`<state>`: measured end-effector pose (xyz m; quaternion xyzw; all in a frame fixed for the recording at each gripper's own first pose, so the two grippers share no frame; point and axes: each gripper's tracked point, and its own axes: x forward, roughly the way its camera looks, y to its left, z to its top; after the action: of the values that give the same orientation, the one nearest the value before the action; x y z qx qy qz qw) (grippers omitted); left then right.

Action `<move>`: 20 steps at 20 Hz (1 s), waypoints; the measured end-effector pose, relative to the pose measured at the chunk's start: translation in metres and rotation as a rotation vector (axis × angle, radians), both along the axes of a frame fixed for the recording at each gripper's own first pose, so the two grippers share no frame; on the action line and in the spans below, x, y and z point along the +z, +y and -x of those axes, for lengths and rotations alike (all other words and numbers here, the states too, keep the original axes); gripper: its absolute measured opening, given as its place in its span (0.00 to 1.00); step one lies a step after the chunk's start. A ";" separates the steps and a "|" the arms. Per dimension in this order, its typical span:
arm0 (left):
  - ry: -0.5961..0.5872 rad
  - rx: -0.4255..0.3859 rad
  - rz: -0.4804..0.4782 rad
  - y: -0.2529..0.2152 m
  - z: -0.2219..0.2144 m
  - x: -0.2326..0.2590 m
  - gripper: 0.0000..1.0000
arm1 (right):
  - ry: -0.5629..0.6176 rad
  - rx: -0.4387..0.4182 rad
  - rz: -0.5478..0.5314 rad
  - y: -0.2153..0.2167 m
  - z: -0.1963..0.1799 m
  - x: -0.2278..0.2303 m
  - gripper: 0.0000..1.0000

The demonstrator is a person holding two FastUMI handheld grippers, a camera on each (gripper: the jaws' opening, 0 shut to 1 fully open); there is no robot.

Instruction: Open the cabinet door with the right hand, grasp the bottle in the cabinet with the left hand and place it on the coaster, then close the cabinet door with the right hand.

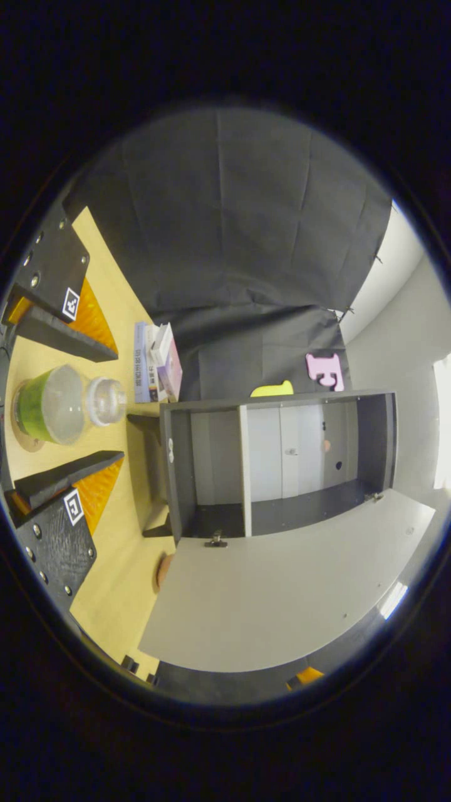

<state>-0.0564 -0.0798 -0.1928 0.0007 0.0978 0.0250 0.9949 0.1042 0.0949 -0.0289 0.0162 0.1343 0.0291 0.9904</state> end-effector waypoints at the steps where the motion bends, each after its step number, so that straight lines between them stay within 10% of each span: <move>1: -0.004 -0.008 0.000 -0.003 0.000 0.009 0.81 | -0.013 -0.004 -0.007 -0.002 -0.003 0.004 0.94; 20: -0.124 0.021 -0.019 0.072 0.016 0.163 0.81 | -0.188 -0.229 0.048 -0.017 -0.088 0.092 0.91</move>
<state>-0.0722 -0.0074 -0.0301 0.0075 0.0360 0.0363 0.9987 0.1922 0.0777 0.0626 0.0051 0.0389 -0.0859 0.9955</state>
